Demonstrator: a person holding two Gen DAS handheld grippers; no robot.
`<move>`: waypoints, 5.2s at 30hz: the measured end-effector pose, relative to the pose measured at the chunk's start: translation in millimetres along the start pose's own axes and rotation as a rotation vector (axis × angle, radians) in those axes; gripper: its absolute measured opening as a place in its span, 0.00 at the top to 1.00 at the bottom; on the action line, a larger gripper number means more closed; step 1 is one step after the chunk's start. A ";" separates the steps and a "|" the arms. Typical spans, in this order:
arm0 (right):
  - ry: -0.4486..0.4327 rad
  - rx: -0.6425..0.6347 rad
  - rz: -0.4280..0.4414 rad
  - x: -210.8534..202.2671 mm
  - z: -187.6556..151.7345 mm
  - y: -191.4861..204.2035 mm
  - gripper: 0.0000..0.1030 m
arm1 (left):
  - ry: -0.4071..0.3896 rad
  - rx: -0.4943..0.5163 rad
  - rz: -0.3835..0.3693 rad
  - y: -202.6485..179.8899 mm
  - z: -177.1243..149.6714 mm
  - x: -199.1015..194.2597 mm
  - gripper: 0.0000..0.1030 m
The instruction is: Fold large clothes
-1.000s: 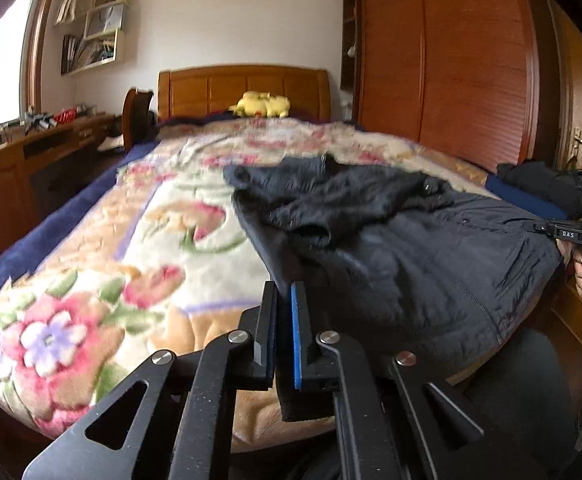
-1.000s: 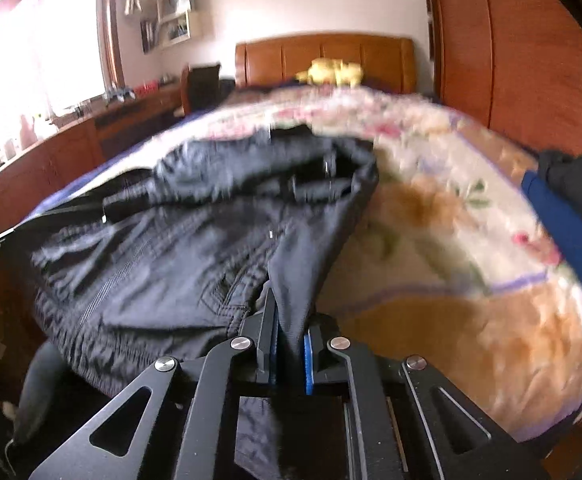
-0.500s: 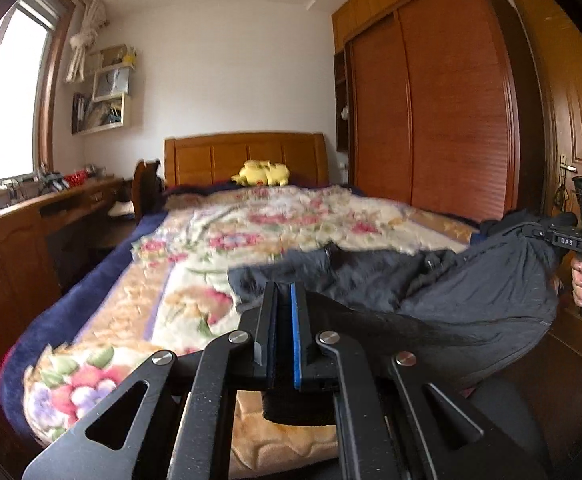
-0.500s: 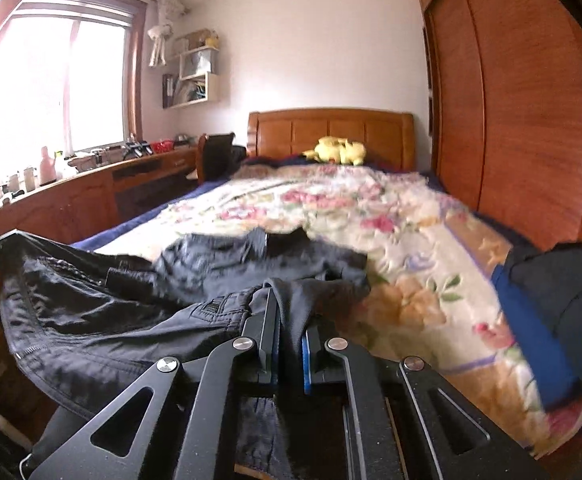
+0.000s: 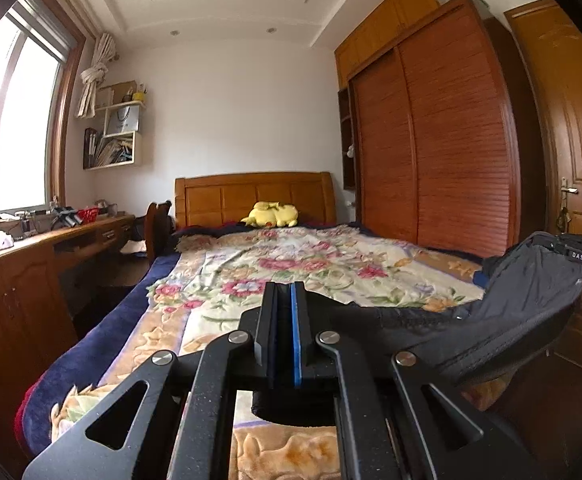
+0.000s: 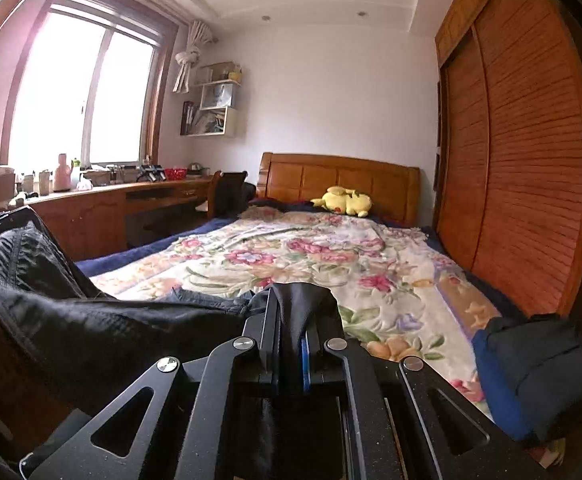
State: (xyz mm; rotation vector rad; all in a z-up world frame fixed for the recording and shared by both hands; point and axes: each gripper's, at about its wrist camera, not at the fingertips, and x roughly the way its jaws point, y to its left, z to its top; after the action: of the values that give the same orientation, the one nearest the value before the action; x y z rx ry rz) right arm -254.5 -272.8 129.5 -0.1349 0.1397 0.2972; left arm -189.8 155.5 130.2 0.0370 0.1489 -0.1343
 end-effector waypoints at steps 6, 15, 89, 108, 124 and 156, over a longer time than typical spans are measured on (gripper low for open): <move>0.136 0.013 0.000 55.9 -40.3 -3.0 0.93 | 0.131 -0.033 0.013 9.5 -46.1 48.9 0.94; 0.247 0.014 -0.006 118.1 -55.5 -4.8 0.93 | 0.208 -0.011 0.056 10.8 -61.8 98.1 0.94; 0.374 0.003 -0.066 360.1 41.3 -20.8 0.31 | 0.362 -0.096 -0.006 7.0 -59.8 309.0 0.23; 0.531 -0.183 0.164 383.3 31.7 49.7 0.31 | 0.350 -0.094 0.002 -7.9 -91.9 274.8 0.23; 0.581 -0.296 0.114 464.5 33.5 68.7 0.90 | 0.371 -0.074 -0.006 -3.5 -97.6 279.2 0.23; 0.444 -0.225 -0.112 464.8 93.2 27.0 0.36 | 0.363 -0.067 -0.014 -13.5 -97.6 277.0 0.23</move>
State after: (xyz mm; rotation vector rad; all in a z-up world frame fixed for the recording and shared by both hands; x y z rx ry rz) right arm 188.3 -102.1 145.2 -0.4306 0.5379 0.1662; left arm 65.6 110.5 -8.3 -0.0066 0.5159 -0.1353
